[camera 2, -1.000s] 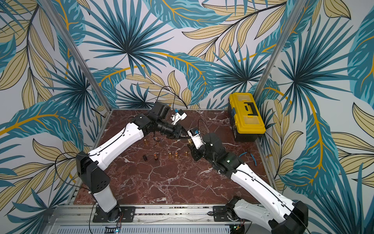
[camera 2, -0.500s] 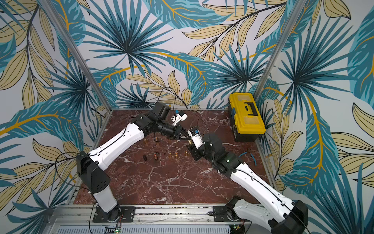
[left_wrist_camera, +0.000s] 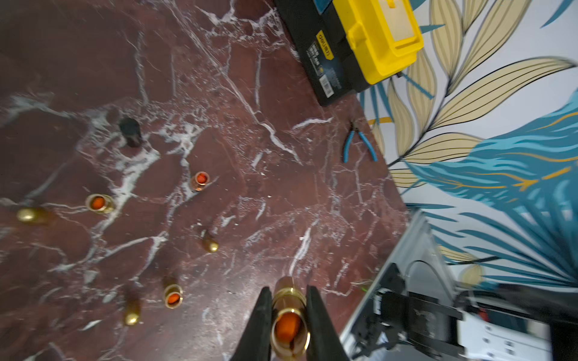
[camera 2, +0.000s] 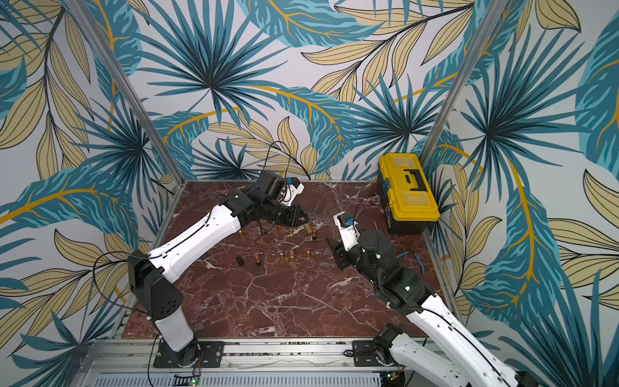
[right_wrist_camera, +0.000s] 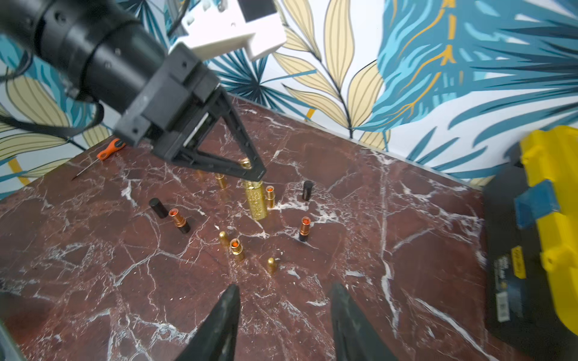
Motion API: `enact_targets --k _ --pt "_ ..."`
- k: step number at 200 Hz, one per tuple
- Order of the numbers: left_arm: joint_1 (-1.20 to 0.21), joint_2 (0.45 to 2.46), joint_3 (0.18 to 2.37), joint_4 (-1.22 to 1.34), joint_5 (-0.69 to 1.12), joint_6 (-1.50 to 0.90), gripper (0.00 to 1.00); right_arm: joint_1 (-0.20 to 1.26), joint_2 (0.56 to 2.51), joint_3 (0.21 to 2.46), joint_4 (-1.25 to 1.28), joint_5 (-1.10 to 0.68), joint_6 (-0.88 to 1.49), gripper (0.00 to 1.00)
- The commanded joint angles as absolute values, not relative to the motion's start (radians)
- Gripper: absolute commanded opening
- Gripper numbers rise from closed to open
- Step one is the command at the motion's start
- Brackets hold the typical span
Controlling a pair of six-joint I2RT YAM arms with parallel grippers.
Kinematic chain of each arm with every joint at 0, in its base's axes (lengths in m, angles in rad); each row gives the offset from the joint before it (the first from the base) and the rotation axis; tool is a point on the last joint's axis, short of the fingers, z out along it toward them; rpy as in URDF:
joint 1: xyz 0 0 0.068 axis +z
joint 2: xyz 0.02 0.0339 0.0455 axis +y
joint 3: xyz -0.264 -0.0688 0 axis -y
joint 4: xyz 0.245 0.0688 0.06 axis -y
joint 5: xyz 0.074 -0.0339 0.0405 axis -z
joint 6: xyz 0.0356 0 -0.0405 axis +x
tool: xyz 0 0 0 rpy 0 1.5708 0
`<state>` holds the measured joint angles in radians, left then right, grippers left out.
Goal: Open the lipstick cap
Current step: Place the lipstick at the center of the board.
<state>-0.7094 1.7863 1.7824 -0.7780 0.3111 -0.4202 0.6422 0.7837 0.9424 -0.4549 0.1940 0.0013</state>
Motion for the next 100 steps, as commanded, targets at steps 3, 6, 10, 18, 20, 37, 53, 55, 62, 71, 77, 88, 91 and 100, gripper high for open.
enact_targets --k 3,6,10,18,20,37,53,55,62,71,77,88,91,100 --pt "-0.783 1.855 1.803 -0.759 0.046 -0.288 0.16 0.646 0.749 0.939 -0.509 0.35 0.034 0.48" --pt "-0.793 1.865 1.801 -0.755 0.027 -0.276 0.16 0.646 0.745 0.939 -0.509 0.36 0.035 0.48" --pt "-0.805 1.877 1.797 -0.745 0.005 -0.261 0.16 0.646 0.738 0.937 -0.508 0.379 0.035 0.48" --pt "-0.831 1.899 1.785 -0.717 -0.029 -0.237 0.16 0.645 0.732 0.933 -0.505 0.4 0.037 0.48" --pt "-0.836 1.903 1.781 -0.71 -0.033 -0.232 0.16 0.646 0.73 0.932 -0.504 0.404 0.038 0.48" --pt "-0.867 1.933 1.736 -0.622 -0.038 -0.221 0.16 0.647 0.72 0.919 -0.494 0.436 0.041 0.48" --pt "-0.887 1.957 1.695 -0.546 -0.041 -0.229 0.15 0.646 0.714 0.91 -0.486 0.459 0.044 0.48" --pt "-0.889 1.958 1.688 -0.539 -0.043 -0.229 0.15 0.646 0.714 0.91 -0.485 0.462 0.043 0.48" --pt "-0.898 1.963 1.663 -0.499 -0.049 -0.228 0.15 0.646 0.715 0.91 -0.485 0.467 0.043 0.48" --pt "-0.906 1.964 1.624 -0.44 -0.054 -0.227 0.15 0.647 0.716 0.91 -0.485 0.471 0.04 0.48" --pt "-0.91 1.962 1.597 -0.4 -0.054 -0.228 0.14 0.647 0.719 0.911 -0.485 0.472 0.038 0.48" --pt "-0.913 1.963 1.547 -0.336 -0.054 -0.236 0.14 0.647 0.725 0.913 -0.486 0.474 0.034 0.48" --pt "-0.913 1.964 1.538 -0.323 -0.054 -0.238 0.14 0.646 0.728 0.914 -0.486 0.474 0.032 0.48" --pt "-0.913 1.972 1.52 -0.297 -0.054 -0.238 0.14 0.647 0.737 0.917 -0.488 0.472 0.031 0.48"
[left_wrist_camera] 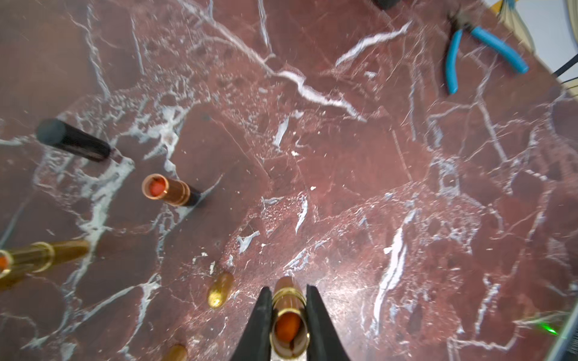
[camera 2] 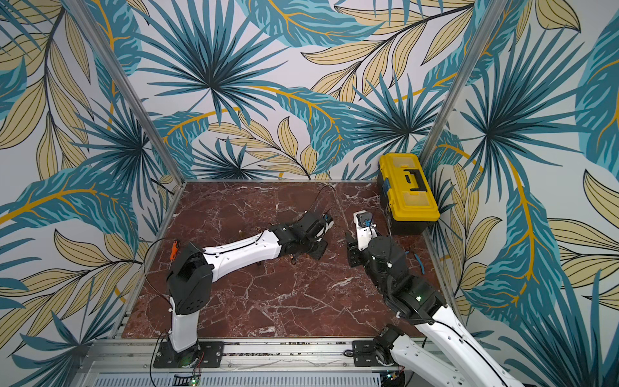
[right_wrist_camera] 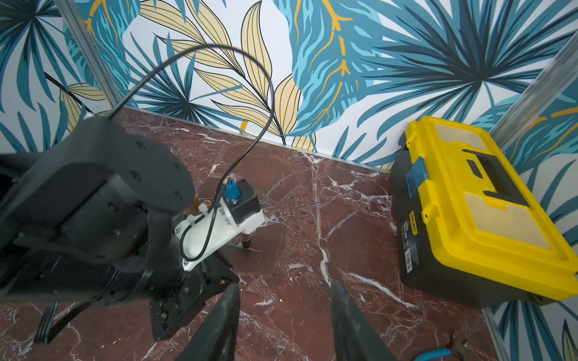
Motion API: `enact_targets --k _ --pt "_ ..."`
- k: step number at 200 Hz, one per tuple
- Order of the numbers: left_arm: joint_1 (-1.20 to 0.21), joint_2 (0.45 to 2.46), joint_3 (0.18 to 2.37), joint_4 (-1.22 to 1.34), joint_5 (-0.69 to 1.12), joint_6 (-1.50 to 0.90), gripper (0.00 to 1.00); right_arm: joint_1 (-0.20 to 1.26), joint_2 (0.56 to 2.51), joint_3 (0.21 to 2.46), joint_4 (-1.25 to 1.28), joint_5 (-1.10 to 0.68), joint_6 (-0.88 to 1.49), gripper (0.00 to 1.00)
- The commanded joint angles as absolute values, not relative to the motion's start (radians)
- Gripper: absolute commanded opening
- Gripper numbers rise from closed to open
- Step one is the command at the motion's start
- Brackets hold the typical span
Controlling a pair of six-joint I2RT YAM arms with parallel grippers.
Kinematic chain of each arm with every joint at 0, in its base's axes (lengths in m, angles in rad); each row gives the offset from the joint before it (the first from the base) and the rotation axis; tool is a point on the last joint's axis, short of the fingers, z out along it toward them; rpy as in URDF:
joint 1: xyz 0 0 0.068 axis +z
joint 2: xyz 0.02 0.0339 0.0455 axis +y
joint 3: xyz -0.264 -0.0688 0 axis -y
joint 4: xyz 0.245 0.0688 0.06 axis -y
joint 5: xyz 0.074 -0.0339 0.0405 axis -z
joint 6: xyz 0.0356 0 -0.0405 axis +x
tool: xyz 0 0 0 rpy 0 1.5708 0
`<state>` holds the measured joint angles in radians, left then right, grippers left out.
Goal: Open the lipstick cap
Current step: Place the lipstick at the center of the board.
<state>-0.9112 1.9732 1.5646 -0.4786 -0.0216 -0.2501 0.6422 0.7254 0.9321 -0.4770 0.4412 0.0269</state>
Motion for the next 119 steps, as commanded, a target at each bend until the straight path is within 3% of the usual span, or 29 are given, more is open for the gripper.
enact_targets --k 1,119 --pt "-0.913 1.973 1.519 -0.295 -0.054 -0.237 0.14 0.647 0.738 0.917 -0.487 0.472 0.03 0.48" --pt "-0.927 2.037 1.427 -0.147 -0.078 -0.177 0.15 0.647 0.809 0.933 -0.488 0.442 0.036 0.48"
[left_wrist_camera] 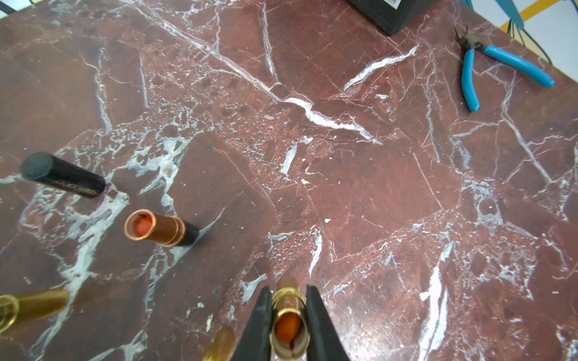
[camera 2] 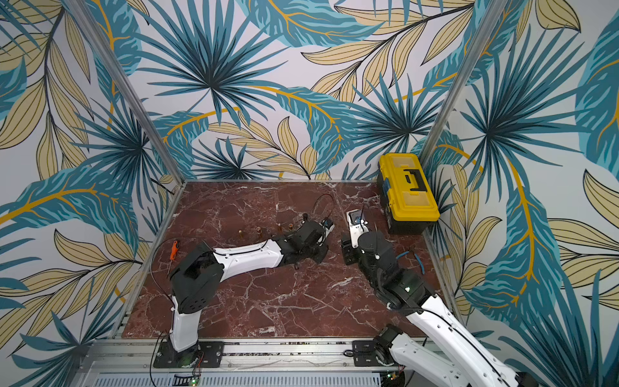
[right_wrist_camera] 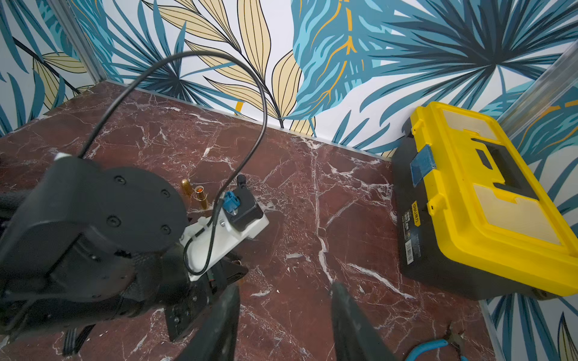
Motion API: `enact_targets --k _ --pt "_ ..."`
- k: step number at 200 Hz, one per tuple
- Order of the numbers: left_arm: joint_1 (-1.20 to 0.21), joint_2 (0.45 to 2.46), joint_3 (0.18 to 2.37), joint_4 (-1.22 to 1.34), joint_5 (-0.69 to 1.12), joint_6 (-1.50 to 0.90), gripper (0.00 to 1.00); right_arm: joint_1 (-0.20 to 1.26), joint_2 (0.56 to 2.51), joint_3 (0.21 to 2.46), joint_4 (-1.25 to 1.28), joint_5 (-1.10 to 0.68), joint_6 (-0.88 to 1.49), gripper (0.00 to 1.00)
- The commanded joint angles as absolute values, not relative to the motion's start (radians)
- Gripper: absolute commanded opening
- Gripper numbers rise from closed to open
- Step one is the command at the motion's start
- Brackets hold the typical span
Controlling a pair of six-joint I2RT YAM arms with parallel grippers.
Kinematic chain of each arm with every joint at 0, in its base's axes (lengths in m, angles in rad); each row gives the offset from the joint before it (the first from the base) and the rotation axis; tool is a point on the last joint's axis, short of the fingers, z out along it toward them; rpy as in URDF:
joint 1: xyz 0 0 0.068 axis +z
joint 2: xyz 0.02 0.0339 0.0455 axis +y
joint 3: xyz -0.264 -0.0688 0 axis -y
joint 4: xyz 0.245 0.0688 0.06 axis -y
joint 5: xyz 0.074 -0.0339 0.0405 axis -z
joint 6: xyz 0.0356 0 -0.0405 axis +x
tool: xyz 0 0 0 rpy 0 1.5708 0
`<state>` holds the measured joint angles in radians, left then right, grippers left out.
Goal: Open the lipstick cap
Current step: Place the lipstick at the center of the board.
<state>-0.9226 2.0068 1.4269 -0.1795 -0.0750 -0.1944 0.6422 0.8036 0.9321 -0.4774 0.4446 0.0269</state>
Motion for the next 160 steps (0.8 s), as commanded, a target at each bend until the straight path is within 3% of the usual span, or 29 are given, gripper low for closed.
enact_targets --k 1,108,160 --pt "-0.927 2.039 1.427 -0.147 -0.078 -0.177 0.15 0.646 0.809 0.933 -0.488 0.441 0.036 0.48" --pt "-0.927 2.085 1.43 -0.153 -0.075 -0.166 0.21 0.646 0.834 0.927 -0.474 0.429 0.037 0.48" --pt "-0.927 2.108 1.442 -0.153 -0.069 -0.167 0.3 0.647 0.835 0.923 -0.475 0.431 0.037 0.49"
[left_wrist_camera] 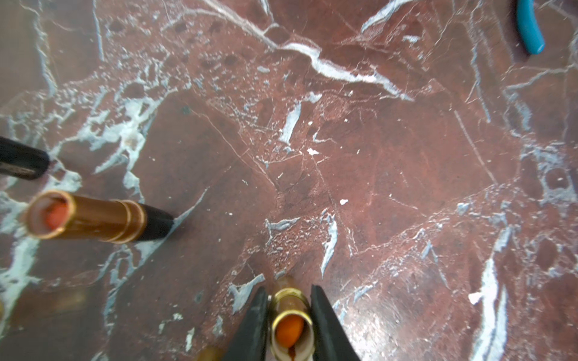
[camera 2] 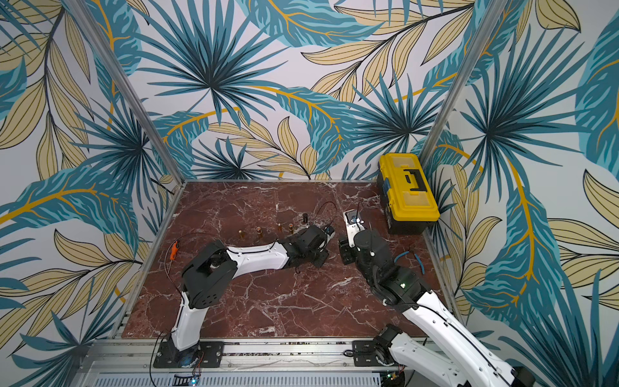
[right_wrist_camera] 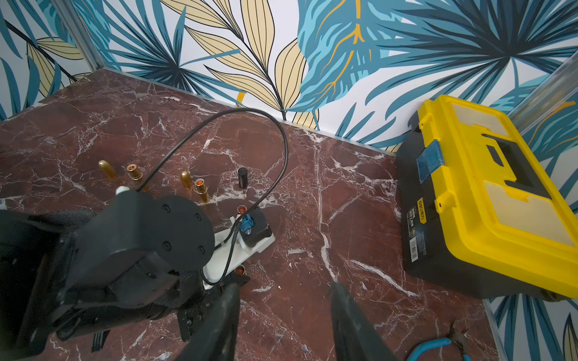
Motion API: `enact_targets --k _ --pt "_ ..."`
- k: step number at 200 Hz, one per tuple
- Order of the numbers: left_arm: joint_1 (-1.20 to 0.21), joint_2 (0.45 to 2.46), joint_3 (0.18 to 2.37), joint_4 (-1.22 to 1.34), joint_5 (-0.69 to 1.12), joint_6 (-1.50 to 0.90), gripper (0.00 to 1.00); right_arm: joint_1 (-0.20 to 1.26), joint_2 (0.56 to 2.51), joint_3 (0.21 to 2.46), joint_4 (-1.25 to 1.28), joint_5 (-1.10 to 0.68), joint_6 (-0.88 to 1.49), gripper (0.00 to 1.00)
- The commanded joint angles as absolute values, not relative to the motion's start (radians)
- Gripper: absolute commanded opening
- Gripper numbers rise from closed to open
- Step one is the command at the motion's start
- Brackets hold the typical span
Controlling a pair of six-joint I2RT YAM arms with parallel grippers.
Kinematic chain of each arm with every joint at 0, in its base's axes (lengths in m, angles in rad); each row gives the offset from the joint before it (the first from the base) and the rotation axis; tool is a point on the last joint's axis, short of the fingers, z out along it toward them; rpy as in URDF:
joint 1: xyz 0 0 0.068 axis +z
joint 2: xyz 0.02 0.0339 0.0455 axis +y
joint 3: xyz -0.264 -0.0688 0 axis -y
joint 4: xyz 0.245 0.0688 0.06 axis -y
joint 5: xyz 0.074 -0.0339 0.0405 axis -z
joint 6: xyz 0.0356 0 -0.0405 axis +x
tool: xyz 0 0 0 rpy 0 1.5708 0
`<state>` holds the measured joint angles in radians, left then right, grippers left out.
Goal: Open the lipstick cap
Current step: Place the lipstick at the center of the board, then reset both arms
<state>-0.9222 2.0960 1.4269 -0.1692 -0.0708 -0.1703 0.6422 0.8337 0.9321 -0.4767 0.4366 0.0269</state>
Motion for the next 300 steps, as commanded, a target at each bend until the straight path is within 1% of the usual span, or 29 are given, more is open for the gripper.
enact_targets --k 1,20,37,62,78,100,130,148,162,164,166,170,174,178,179,183,186,189,203,210,233,258,274,280,289,300 --pt "-0.927 2.108 1.442 -0.153 -0.069 -0.167 0.3 0.647 0.834 0.923 -0.475 0.431 0.038 0.49" --pt "-0.927 2.105 1.44 -0.153 -0.072 -0.17 0.32 0.647 0.835 0.922 -0.475 0.43 0.04 0.49" --pt "-0.927 2.092 1.436 -0.153 -0.082 -0.173 0.41 0.647 0.834 0.922 -0.474 0.43 0.04 0.49" --pt "-0.927 2.064 1.438 -0.153 -0.084 -0.176 0.48 0.647 0.833 0.921 -0.471 0.428 0.041 0.49" --pt "-0.925 2.034 1.439 -0.156 -0.086 -0.185 0.51 0.646 0.832 0.92 -0.471 0.428 0.043 0.49" --pt "-0.914 1.968 1.436 -0.167 -0.08 -0.213 0.59 0.647 0.823 0.909 -0.46 0.427 0.047 0.49" --pt "-0.843 1.846 1.412 -0.193 0.012 -0.328 0.61 0.647 0.841 0.885 -0.417 0.424 0.047 0.5" --pt "-0.807 1.771 1.39 -0.23 0.03 -0.362 0.66 0.646 0.879 0.885 -0.39 0.42 0.054 0.54" --pt "-0.785 1.714 1.375 -0.291 0.019 -0.371 0.72 0.646 0.907 0.887 -0.366 0.41 0.061 0.6" --pt "-0.783 1.704 1.372 -0.303 0.016 -0.371 0.73 0.647 0.911 0.888 -0.363 0.41 0.064 0.67" --pt "-0.779 1.695 1.369 -0.311 0.012 -0.372 0.74 0.645 0.914 0.888 -0.359 0.411 0.065 0.72" --pt "-0.773 1.678 1.36 -0.325 0.004 -0.373 0.77 0.645 0.922 0.889 -0.354 0.413 0.069 0.75" --pt "-0.768 1.659 1.352 -0.336 -0.006 -0.374 0.79 0.646 0.928 0.89 -0.349 0.417 0.072 0.83" --pt "-0.761 1.641 1.341 -0.348 -0.012 -0.374 0.82 0.645 0.935 0.893 -0.346 0.419 0.075 0.96" --pt "-0.759 1.636 1.339 -0.351 -0.013 -0.373 0.82 0.645 0.937 0.893 -0.345 0.421 0.076 0.98" --pt "-0.752 1.618 1.328 -0.363 -0.021 -0.374 0.86 0.644 0.944 0.894 -0.341 0.426 0.079 0.99" --pt "-0.745 1.604 1.319 -0.371 -0.026 -0.375 0.95 0.644 0.949 0.897 -0.34 0.43 0.082 1.0" --pt "-0.74 1.59 1.31 -0.38 -0.033 -0.377 1.0 0.645 0.955 0.899 -0.338 0.44 0.085 1.0" --pt "-0.709 1.529 1.271 -0.42 -0.054 -0.39 1.0 0.645 0.978 0.917 -0.347 0.502 0.115 1.0" --pt "-0.693 1.489 1.243 -0.431 -0.095 -0.401 1.0 0.644 0.99 0.932 -0.36 0.539 0.13 1.0" --pt "-0.605 1.358 1.129 -0.431 -0.132 -0.455 1.0 0.645 1.016 0.967 -0.392 0.593 0.144 1.0" --pt "-0.467 1.237 1.016 -0.43 -0.156 -0.466 1.0 0.643 1.025 0.957 -0.366 0.684 0.164 1.0" --pt "-0.371 1.178 0.938 -0.407 -0.182 -0.403 1.0 0.637 0.999 0.898 -0.269 0.781 0.155 0.99" --pt "-0.34 1.16 0.903 -0.388 -0.183 -0.36 1.0 0.622 0.979 0.853 -0.172 0.749 0.11 1.0" --pt "-0.294 1.138 0.847 -0.341 -0.181 -0.301 1.0 0.581 0.948 0.765 -0.04 0.631 0.017 0.99" --pt "-0.249 1.117 0.759 -0.229 -0.174 -0.236 1.0 0.541 0.931 0.669 0.083 0.583 -0.013 1.0"
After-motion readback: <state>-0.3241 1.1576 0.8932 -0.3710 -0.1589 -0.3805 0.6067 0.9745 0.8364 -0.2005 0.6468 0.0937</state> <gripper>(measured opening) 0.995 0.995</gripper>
